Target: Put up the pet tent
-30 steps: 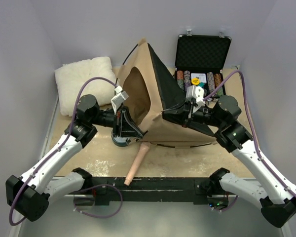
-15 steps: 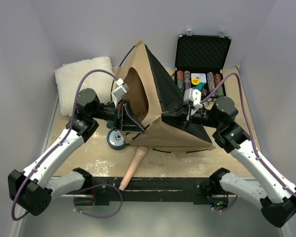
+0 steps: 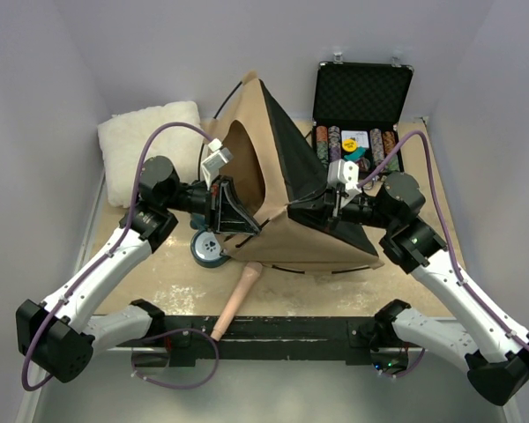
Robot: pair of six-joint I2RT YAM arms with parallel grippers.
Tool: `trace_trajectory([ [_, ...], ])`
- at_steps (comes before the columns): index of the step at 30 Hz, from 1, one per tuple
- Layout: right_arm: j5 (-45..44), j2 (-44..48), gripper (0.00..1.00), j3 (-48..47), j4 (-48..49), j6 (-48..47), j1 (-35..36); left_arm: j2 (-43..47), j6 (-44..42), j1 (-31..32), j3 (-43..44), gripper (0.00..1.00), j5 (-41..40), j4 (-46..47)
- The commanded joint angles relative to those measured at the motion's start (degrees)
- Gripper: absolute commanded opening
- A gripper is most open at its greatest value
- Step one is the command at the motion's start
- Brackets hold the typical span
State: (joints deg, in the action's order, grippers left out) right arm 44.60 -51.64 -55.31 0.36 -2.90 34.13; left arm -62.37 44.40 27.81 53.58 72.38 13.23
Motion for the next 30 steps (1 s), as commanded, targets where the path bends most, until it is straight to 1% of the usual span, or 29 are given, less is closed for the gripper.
trace_trajectory([
  [1,2.9,0.4,0.00,-1.4,4.2,1.2,0.9,-0.6,2.1,-0.3,-0.4,0.00,-4.0,-0.3],
  [7,3.1,-0.2,0.00,-1.9,5.1,2.3,0.9,-0.4,0.8,0.5,-1.7,0.00,-4.9,-1.1],
  [12,3.7,0.1,0.00,-2.0,3.9,1.0,1.2,-1.3,0.2,0.4,-1.1,0.00,-5.7,-2.5],
  [15,3.6,0.4,0.00,-2.0,2.2,-1.2,2.0,-2.4,0.2,0.4,-0.1,0.00,-6.1,-2.4],
  [18,2.3,0.8,0.00,-2.0,-1.7,-5.6,3.6,-3.3,1.5,0.4,1.2,0.00,-5.9,-0.8],
  [21,1.5,0.8,0.00,-1.7,-4.5,-8.0,4.2,-4.0,2.3,0.5,2.8,0.00,-5.9,0.3],
  [25,0.6,0.0,0.00,-1.8,-5.0,-9.1,4.9,-4.4,1.6,2.2,5.1,0.00,-5.5,1.4],
  [27,0.0,-0.8,0.00,-2.4,-4.8,-9.4,5.8,-4.8,0.2,3.8,6.0,0.00,-6.1,-0.2],
  [30,0.0,-1.9,0.00,-3.7,-5.5,-10.6,6.9,-5.4,0.0,3.9,6.4,0.00,-6.1,0.6],
])
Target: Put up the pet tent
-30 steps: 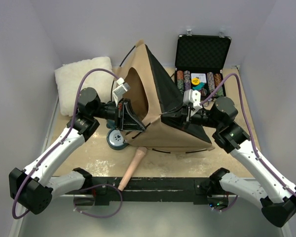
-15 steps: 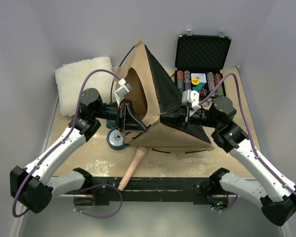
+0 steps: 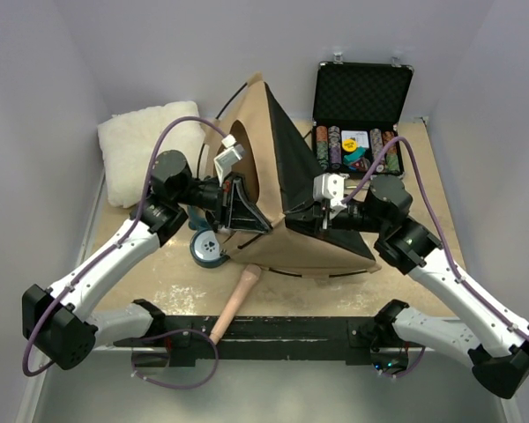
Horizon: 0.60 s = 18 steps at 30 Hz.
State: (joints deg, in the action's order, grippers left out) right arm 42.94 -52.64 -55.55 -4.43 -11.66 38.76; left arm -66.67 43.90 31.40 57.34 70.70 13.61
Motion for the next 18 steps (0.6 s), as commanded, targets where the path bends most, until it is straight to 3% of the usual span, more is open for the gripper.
trace_trajectory([
  [1,1.4,-1.1,0.00,-3.9,-0.9,-2.3,2.6,-1.0,0.1,0.3,2.9,0.00,-4.3,0.2],
  [5,0.7,-1.1,0.00,-5.3,-3.5,-2.9,2.7,0.3,-3.8,-0.1,3.3,0.00,-3.5,-0.9],
  [6,-0.1,-1.1,0.05,-6.0,-4.8,-3.0,2.7,1.4,-6.9,0.0,3.4,0.00,-3.6,-2.6],
  [9,-4.3,-0.6,0.39,-7.3,-8.1,-1.7,2.5,4.2,-14.4,0.0,3.4,0.00,-4.9,-7.0],
  [11,-7.5,0.3,0.56,-8.3,-10.1,-1.9,2.5,4.8,-17.0,0.0,3.1,0.00,-5.0,-7.4],
  [14,-11.3,1.6,0.69,-10.1,-12.3,-1.7,2.3,5.1,-20.9,0.0,3.5,0.00,-5.2,-8.2],
  [18,-17.2,2.7,0.78,-13.3,-15.8,-2.4,1.7,6.8,-28.1,0.0,2.2,0.00,-3.8,-9.3],
])
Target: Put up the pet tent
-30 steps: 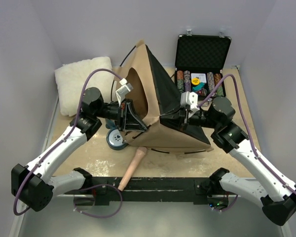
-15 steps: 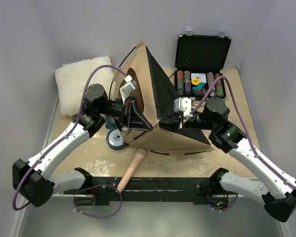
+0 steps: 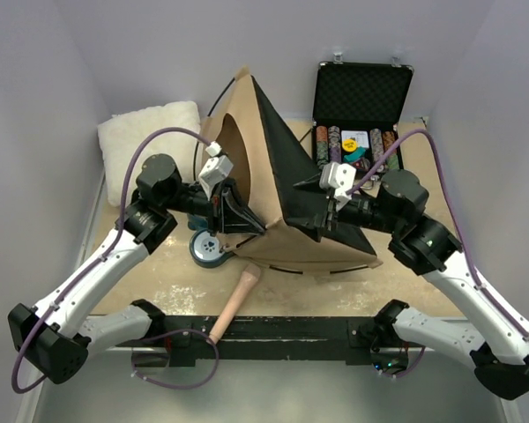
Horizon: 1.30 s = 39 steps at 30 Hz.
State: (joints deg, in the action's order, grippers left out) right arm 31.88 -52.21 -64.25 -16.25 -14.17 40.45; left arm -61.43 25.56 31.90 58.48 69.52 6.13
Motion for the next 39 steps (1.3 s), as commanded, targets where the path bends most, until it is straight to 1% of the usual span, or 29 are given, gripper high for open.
trace_trajectory([
  [1,-7.9,3.0,0.80,-5.1,-4.7,-0.6,-0.2,2.1,-12.4,-0.5,1.2,0.00,-2.7,-4.8],
  [2,-9.5,3.5,0.82,-5.1,-5.3,-1.5,-0.3,2.3,-15.7,-0.5,1.4,0.00,-2.5,-8.7],
  [3,-10.9,4.1,0.84,-5.1,-6.0,-2.4,-0.4,2.6,-17.7,-0.4,1.4,0.00,-3.0,-10.7],
  [6,-15.2,5.5,0.86,-4.3,-7.0,-3.1,-0.5,4.0,-20.1,-0.4,-0.5,0.00,-4.2,-12.0],
  [10,-17.2,5.5,0.87,-4.0,-5.8,0.7,-0.5,8.3,-20.2,1.3,-5.8,0.00,-9.4,-7.0],
  [11,-17.1,5.2,0.88,-4.2,-4.9,1.9,-0.9,9.0,-20.2,1.8,-7.0,0.00,-10.6,-3.8],
  [12,-17.0,4.7,0.88,-4.6,-4.1,2.9,-1.2,9.6,-20.7,2.6,-8.2,0.00,-11.5,-2.5],
  [15,-18.3,2.4,0.88,-6.9,-1.6,5.6,-2.0,10.0,-25.3,6.9,-9.5,0.00,-15.9,-2.5],
  [16,-18.2,1.3,0.89,-8.1,-0.5,5.9,-2.1,10.1,-27.7,8.8,-10.0,0.00,-17.2,-2.6],
  [17,-17.4,0.2,0.89,-9.4,0.9,6.7,-2.2,10.1,-28.5,9.6,-10.7,0.00,-18.1,-2.0],
  [19,-16.3,-3.4,0.90,-12.6,2.6,8.0,-2.2,10.0,-28.9,11.2,-12.3,0.00,-19.8,-0.3],
  [23,-17.1,-11.2,0.90,-19.8,6.6,8.6,-2.2,9.5,-29.4,13.4,-14.7,0.00,-20.9,2.6],
  [27,-23.4,-19.4,0.91,-25.5,11.1,9.5,-3.2,8.8,-30.6,14.0,-15.2,0.00,-20.1,2.7],
  [29,-24.6,-23.0,0.91,-28.3,12.8,10.5,-5.5,9.0,-32.0,14.0,-15.2,0.00,-19.7,2.0],
  [31,-22.3,-27.4,0.91,-31.1,14.0,13.5,-9.7,9.3,-32.8,14.0,-15.3,0.00,-19.0,1.4],
  [33,-21.4,-32.6,0.91,-35.0,13.8,15.7,-11.8,9.7,-33.2,14.1,-15.8,0.00,-18.5,1.0],
  [34,-20.8,-35.0,0.95,-36.9,14.1,15.2,-12.1,9.9,-33.5,14.0,-16.0,0.00,-18.4,0.9],
  [35,-20.5,-36.8,0.96,-38.3,14.7,14.8,-12.1,10.0,-33.7,14.0,-16.0,0.00,-18.3,0.4],
  [39,-16.2,-43.2,0.97,-43.0,15.9,16.0,-12.1,10.5,-35.3,14.0,-16.2,0.00,-17.8,-1.2],
])
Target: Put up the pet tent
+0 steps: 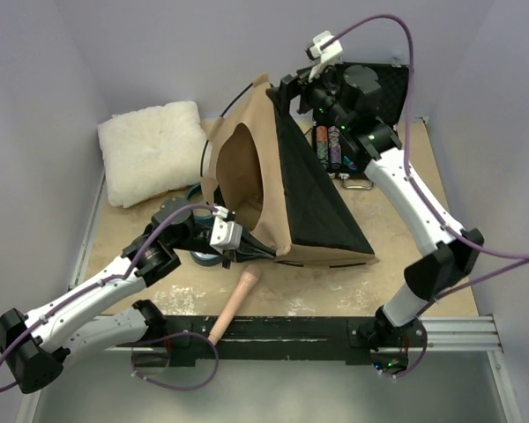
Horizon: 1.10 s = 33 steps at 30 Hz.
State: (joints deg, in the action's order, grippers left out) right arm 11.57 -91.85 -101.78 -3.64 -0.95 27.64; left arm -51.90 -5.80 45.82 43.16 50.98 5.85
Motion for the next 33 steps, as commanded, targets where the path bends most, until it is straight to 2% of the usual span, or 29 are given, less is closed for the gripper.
trace_trajectory([
  [1,5.5,-4.7,0.96,-6.4,3.3,3.6,0.8,1.2,-4.4,0.1,-0.8,0.00,0.6,-1.4],
  [4,9.6,-6.8,0.94,-6.5,5.5,6.4,0.8,1.6,-6.0,0.1,-0.2,0.00,-0.1,-3.6],
  [6,12.0,-7.1,0.86,-5.7,6.4,7.2,0.8,1.9,-7.3,0.1,0.5,0.00,-0.5,-5.7],
  [8,14.7,-7.3,0.63,-5.0,6.6,7.4,0.8,2.4,-8.3,0.0,1.9,0.03,-1.7,-9.8],
  [9,16.3,-7.3,0.53,-4.7,6.9,7.4,0.8,2.7,-8.6,0.0,2.8,0.11,-2.9,-11.8],
  [10,18.3,-7.2,0.37,-4.7,7.0,6.8,0.8,3.1,-8.9,-0.1,4.2,0.27,-4.7,-13.8],
  [11,19.3,-7.1,0.28,-4.9,6.6,6.1,0.8,3.7,-8.5,-0.3,5.4,0.43,-6.8,-16.3],
  [13,20.8,-7.7,0.06,-6.9,4.8,4.3,0.8,5.0,-7.2,-2.0,8.1,0.55,-7.9,-20.9],
  [14,21.5,-8.1,0.00,-8.0,3.7,3.3,0.8,5.8,-7.3,-3.0,9.3,0.59,-6.9,-23.1],
  [16,23.0,-8.1,0.00,-9.5,0.4,1.5,0.8,7.9,-7.1,-4.1,11.7,0.71,-6.3,-25.6],
  [20,25.9,-6.5,0.00,-9.5,-3.4,-4.1,2.3,10.9,-2.6,-4.4,16.6,0.75,-8.8,-26.2],
  [24,25.5,-5.4,0.00,-11.7,-10.8,-13.5,6.7,11.2,4.2,-4.7,21.5,0.78,-18.7,-23.0],
  [27,24.7,-4.9,0.00,-13.9,-15.7,-19.9,10.1,9.8,8.7,-8.9,25.6,0.79,-26.6,-20.7],
  [31,22.6,-2.0,0.00,-12.8,-19.8,-25.0,12.5,6.8,10.7,-11.6,32.3,0.86,-37.9,-18.9],
  [33,21.6,-0.2,0.00,-11.5,-21.8,-27.6,13.4,4.1,11.6,-13.5,36.8,0.86,-43.3,-19.6],
])
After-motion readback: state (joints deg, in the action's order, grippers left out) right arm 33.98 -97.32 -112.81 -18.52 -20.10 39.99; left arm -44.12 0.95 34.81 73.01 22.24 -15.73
